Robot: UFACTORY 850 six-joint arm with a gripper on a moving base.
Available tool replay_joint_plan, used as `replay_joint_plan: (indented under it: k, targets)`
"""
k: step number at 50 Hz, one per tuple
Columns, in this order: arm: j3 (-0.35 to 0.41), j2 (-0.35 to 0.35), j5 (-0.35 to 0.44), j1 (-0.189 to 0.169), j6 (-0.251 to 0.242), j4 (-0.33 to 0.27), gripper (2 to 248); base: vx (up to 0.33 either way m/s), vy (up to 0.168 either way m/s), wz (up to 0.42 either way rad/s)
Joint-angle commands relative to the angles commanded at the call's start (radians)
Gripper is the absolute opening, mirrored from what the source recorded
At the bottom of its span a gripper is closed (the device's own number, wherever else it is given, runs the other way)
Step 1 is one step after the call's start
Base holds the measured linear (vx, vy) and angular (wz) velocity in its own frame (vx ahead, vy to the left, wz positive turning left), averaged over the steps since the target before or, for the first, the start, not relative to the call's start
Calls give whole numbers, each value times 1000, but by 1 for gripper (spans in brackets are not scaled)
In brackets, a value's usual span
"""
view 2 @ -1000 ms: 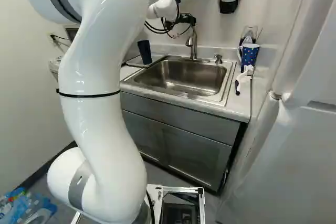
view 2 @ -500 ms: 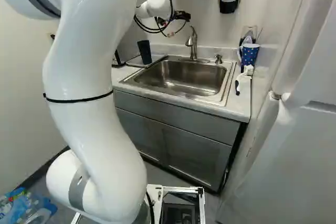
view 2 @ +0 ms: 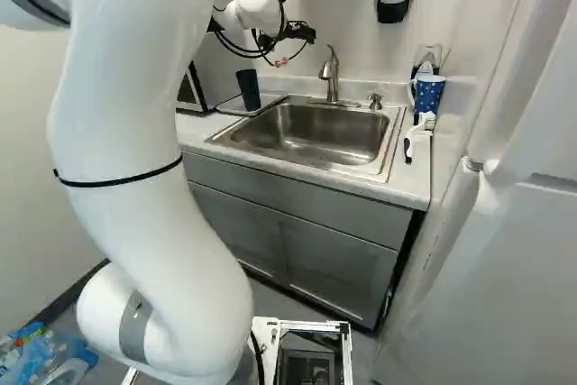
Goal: Rinse the cup and place it in the tray
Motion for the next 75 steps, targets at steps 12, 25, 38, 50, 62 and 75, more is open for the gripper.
replay_joint_plan:
  k: [12, 25, 38, 50, 62, 75]
  targets:
    - [38, 34, -84, 24, 0, 0, 247, 0, 0, 0]
    - [80, 73, -187, 51, 0, 0, 247, 0, 0, 0]
    - [117, 107, -296, 66, 0, 0, 247, 0, 0, 0]
    - [117, 107, -401, 66, 0, 3, 247, 0, 0, 0]
    - [117, 107, -517, 66, 0, 30, 247, 0, 0, 0]
    - [117, 107, -652, 63, 0, 72, 247, 0, 0, 0]
